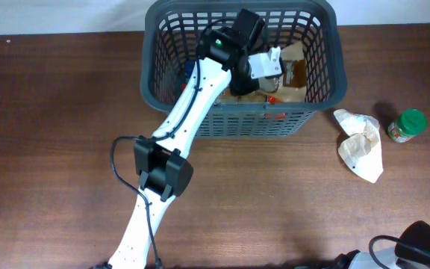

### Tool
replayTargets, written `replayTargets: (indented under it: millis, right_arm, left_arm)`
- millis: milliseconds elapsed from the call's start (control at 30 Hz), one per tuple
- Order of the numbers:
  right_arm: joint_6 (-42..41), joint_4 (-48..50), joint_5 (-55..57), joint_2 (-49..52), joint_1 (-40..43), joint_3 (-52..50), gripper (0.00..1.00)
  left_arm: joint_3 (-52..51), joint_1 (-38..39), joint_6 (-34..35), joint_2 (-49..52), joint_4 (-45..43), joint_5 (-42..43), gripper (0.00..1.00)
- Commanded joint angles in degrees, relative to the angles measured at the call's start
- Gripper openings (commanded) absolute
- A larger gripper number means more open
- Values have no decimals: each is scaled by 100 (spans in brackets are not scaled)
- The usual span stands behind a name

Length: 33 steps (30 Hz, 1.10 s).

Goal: Pack container
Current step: 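Drop the snack bag into the basket and withdraw the left gripper, then grasp the green-lidded jar with the right gripper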

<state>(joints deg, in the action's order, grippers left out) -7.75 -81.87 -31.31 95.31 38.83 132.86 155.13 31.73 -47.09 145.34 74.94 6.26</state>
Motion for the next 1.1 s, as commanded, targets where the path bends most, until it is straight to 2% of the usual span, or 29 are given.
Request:
replayTargets:
  millis: [0, 33, 67, 100, 233, 400, 567, 600, 733, 833, 900, 1000, 1067]
  right_arm:
    - [-7, 20, 31, -2, 24, 22, 99]
    - [-4, 20, 31, -2, 24, 22, 99]
    - [-7, 20, 31, -2, 24, 22, 99]
    - [-7, 20, 31, -2, 24, 22, 99]
    - [-7, 17, 31, -2, 24, 22, 99]
    - [-7, 20, 31, -2, 24, 22, 99]
    - [-7, 20, 31, -2, 24, 22, 99]
    - [-7, 20, 31, -2, 24, 22, 99]
    - [-7, 166, 26, 0, 24, 22, 99]
    - [-4, 131, 7, 37, 0, 20, 99]
    - [-7, -42, 474, 136, -63, -13, 99]
    - [-595, -396, 2723, 417, -225, -448, 99]
    - [-890, -328, 2944, 682, -245, -914, 99]
  left_arm:
    - [125, 107, 273, -181, 44, 190, 20]
    - [129, 120, 275, -203, 96, 184, 39]
    - [140, 120, 378, -245, 170, 175, 63]
    - [162, 118, 614, -326, 238, 129, 99]
    - [468, -52, 1580, -911, 382, -179, 99]
    - [1196, -841, 2787, -2192, 376, -153, 99]
    - [1263, -2173, 3279, -3062, 730, -157, 99]
    - [1261, -2704, 3423, -3099, 1027, -157, 99]
    - [984, -3873, 3740, -2927, 1882, -155, 99]
    - [645, -4312, 3738, -2785, 2173, -155, 99]
    - [212, -4548, 3740, -2726, 2175, -153, 99]
    - [-455, -4651, 3740, -2717, 2157, -153, 99]
    - [-800, -4651, 3740, -2715, 2153, -153, 99]
